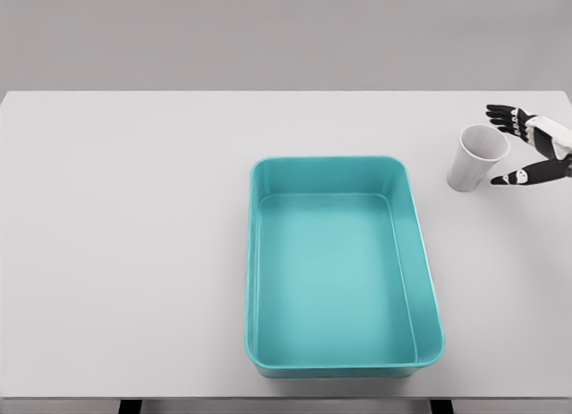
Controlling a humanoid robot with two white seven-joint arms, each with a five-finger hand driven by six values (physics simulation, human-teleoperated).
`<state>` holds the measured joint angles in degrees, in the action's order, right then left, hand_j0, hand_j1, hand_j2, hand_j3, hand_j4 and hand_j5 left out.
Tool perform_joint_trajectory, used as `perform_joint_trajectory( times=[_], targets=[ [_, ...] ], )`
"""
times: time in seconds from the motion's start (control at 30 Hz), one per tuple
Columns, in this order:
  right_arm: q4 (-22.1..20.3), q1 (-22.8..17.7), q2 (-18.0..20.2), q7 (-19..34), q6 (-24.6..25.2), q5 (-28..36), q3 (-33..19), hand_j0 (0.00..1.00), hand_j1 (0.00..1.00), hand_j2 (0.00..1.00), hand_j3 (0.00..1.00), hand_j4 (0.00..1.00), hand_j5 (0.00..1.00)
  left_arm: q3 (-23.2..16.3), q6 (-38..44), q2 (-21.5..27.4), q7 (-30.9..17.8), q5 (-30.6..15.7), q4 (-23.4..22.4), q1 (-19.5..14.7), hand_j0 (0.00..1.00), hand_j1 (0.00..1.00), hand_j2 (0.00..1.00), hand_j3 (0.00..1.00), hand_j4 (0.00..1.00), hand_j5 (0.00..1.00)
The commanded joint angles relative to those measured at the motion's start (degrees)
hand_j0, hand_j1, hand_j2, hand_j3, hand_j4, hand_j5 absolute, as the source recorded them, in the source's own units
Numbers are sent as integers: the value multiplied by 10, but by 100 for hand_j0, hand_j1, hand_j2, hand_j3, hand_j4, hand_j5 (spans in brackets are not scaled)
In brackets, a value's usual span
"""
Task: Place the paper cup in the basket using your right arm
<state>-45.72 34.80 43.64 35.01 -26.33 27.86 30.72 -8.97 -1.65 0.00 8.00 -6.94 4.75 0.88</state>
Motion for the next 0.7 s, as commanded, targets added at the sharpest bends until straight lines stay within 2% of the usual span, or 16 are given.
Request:
perform_joint_trajectory(
  times=[0.0, 0.1, 0.27, 0.4, 0.67],
  targets=[
    [-9, 0, 1, 0, 1, 4, -1, 100, 100, 100, 100, 100, 100, 0, 0, 0, 0, 0, 0, 0, 100, 100, 100, 100, 100, 100],
    [-10, 0, 1, 0, 15, 4, -1, 100, 100, 100, 100, 100, 100, 0, 0, 0, 0, 1, 0, 0, 100, 100, 100, 100, 100, 100],
    [-13, 0, 3, 0, 15, 4, -1, 100, 100, 100, 100, 100, 100, 0, 0, 0, 0, 0, 0, 0, 100, 100, 100, 100, 100, 100],
    [-31, -3, 1, 0, 15, 5, -1, 100, 100, 100, 100, 100, 100, 0, 0, 0, 0, 1, 0, 0, 100, 100, 100, 100, 100, 100],
    [-32, -4, 1, 0, 15, 5, -1, 100, 100, 100, 100, 100, 100, 0, 0, 0, 0, 0, 0, 0, 100, 100, 100, 100, 100, 100]
  ],
)
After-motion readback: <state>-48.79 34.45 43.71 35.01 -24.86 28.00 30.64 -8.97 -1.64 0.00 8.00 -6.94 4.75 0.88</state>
